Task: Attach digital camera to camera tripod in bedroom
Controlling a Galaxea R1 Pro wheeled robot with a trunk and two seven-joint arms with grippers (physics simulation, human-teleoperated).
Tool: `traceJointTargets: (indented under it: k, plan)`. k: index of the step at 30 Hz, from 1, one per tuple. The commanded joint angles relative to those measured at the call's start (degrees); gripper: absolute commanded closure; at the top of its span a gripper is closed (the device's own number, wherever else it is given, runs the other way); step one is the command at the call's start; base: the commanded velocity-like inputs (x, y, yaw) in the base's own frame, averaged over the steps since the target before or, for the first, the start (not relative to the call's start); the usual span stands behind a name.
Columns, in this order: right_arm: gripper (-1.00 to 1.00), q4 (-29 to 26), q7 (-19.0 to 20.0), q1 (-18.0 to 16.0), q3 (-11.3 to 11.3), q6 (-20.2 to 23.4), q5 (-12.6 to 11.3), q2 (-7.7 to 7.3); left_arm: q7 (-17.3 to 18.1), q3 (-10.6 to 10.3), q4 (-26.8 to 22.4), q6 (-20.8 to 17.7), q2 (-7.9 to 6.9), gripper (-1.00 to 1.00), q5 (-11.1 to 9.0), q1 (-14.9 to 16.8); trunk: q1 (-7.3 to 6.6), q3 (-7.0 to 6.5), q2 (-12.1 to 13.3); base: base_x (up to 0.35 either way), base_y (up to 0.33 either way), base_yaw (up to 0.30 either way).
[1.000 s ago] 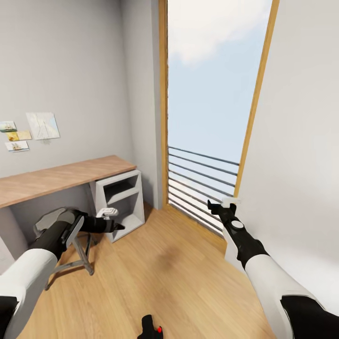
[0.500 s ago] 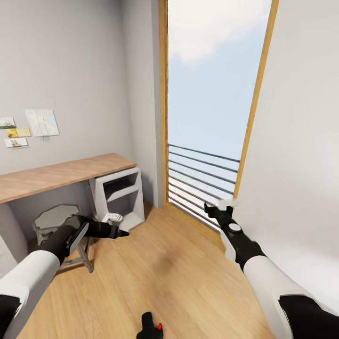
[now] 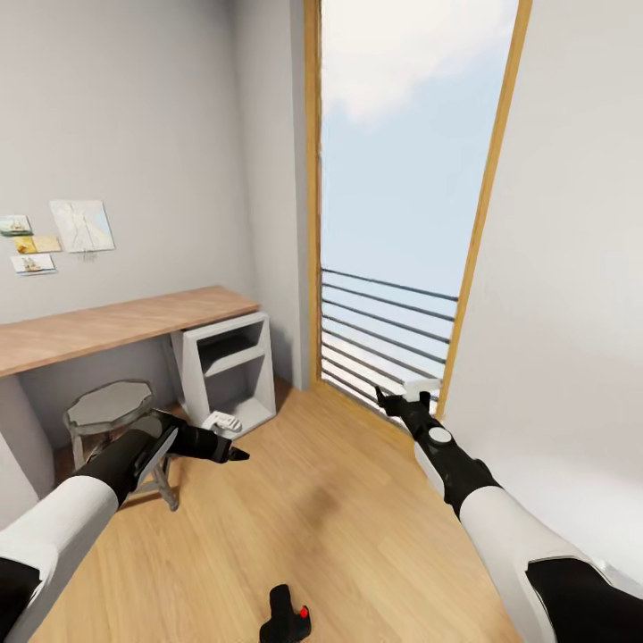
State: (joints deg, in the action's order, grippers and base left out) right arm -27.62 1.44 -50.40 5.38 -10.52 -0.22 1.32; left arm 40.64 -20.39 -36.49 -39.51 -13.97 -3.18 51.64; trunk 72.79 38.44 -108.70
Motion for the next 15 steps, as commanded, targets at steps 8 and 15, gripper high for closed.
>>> traceJointTargets:
  k: [8, 15]
  plan:
    - [-1.00, 0.2, 0.1, -0.1, 0.0, -0.7, 0.0, 0.03, 0.0, -0.3, -0.2, -0.4, -0.11, -1.00, -0.3, 0.0, 1.76, 1.57, -3.3, 0.000, 0.000, 0.231]
    - [-1.00, 0.2, 0.1, -0.1, 0.0, -0.9, 0.0, 0.04, 0.0, -0.2, -0.2, -0.5, -0.28, -1.00, -0.3, 0.0, 3.29, 2.83, -6.1, 0.000, 0.000, 0.224]
